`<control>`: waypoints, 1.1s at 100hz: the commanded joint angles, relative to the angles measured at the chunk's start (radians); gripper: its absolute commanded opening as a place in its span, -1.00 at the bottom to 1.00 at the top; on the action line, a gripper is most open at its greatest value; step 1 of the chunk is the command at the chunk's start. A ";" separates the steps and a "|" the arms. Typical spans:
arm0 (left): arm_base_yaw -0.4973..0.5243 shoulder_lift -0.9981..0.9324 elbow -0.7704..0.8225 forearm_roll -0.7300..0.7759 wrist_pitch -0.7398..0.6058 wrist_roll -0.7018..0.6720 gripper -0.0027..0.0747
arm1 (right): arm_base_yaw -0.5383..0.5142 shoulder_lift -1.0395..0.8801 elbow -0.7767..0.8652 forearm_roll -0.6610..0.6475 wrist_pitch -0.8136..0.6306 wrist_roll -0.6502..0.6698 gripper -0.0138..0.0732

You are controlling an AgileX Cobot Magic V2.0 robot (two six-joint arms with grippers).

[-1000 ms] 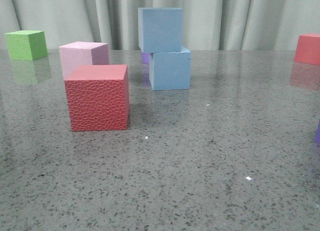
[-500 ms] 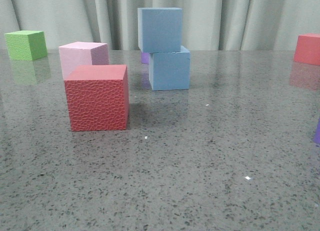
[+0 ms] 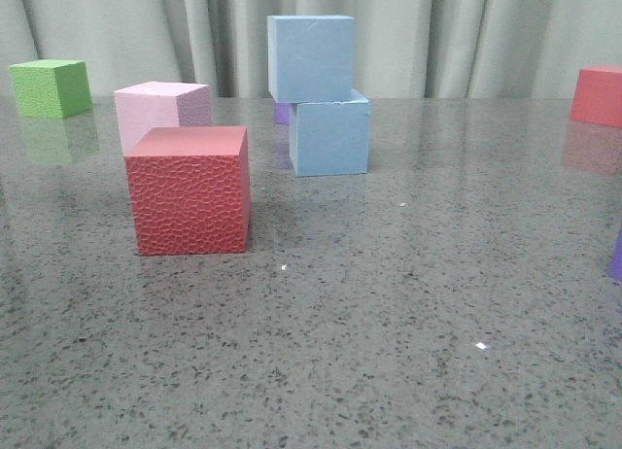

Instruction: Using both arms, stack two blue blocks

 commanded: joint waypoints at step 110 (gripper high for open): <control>-0.008 -0.796 0.899 0.017 -0.537 0.001 -0.98 | -0.017 -0.201 0.088 -0.077 -0.153 -0.008 -0.84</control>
